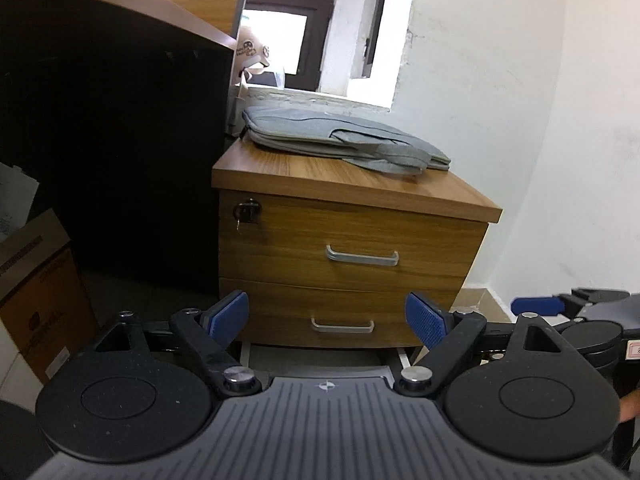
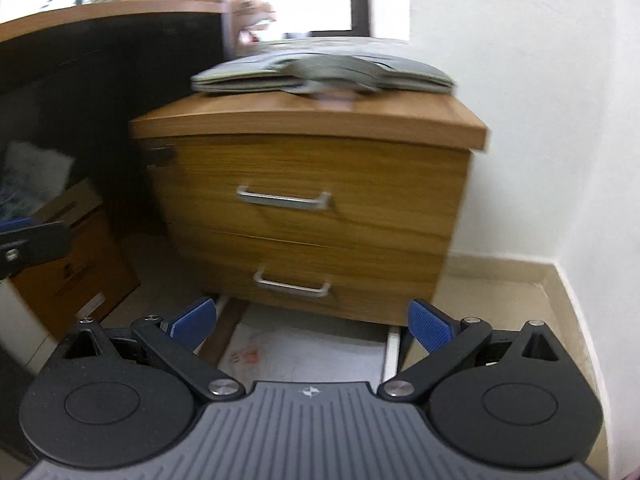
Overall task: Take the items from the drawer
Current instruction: 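Move both tools down to the open bottom drawer's front panel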
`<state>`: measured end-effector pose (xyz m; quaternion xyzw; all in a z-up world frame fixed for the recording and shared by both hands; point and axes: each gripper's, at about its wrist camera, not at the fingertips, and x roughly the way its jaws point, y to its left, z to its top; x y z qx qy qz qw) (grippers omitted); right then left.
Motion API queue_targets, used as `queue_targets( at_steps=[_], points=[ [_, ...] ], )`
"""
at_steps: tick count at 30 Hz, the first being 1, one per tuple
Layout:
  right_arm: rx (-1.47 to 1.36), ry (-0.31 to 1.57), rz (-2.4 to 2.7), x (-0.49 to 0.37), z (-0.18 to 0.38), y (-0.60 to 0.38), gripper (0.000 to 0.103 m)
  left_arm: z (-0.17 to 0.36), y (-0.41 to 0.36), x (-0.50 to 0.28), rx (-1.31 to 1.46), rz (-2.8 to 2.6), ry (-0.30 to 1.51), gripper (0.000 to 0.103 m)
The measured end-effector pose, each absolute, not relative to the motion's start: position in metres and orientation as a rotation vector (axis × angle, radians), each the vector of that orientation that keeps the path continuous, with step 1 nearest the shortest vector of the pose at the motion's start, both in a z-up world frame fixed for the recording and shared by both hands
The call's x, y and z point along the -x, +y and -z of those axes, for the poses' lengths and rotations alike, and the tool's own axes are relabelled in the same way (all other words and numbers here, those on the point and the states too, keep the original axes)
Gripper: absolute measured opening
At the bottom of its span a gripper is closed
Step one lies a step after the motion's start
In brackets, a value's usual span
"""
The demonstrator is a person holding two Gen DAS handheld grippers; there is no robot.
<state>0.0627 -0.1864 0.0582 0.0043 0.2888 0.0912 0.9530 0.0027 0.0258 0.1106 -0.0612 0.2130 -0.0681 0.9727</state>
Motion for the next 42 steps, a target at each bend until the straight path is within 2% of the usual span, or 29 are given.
queue_targets(
  at_steps=[5, 13, 31, 42],
  points=[
    [0.002, 0.584, -0.082, -0.061, -0.024, -0.184, 0.102, -0.080, 0.027, -0.008, 0.091, 0.125, 0.400, 0.093],
    [0.024, 0.693, -0.081, -0.056, 0.026, -0.172, 0.102, -0.029, 0.020, -0.020, 0.019, 0.133, 0.484, 0.093],
    [0.119, 0.963, -0.124, -0.049, 0.112, -0.154, 0.102, 0.046, 0.026, -0.035, -0.050, 0.179, 0.725, 0.093],
    [0.025, 1.105, -0.064, -0.062, 0.154, -0.168, 0.102, 0.085, 0.015, -0.049, -0.078, 0.221, 0.849, 0.093]
  ],
)
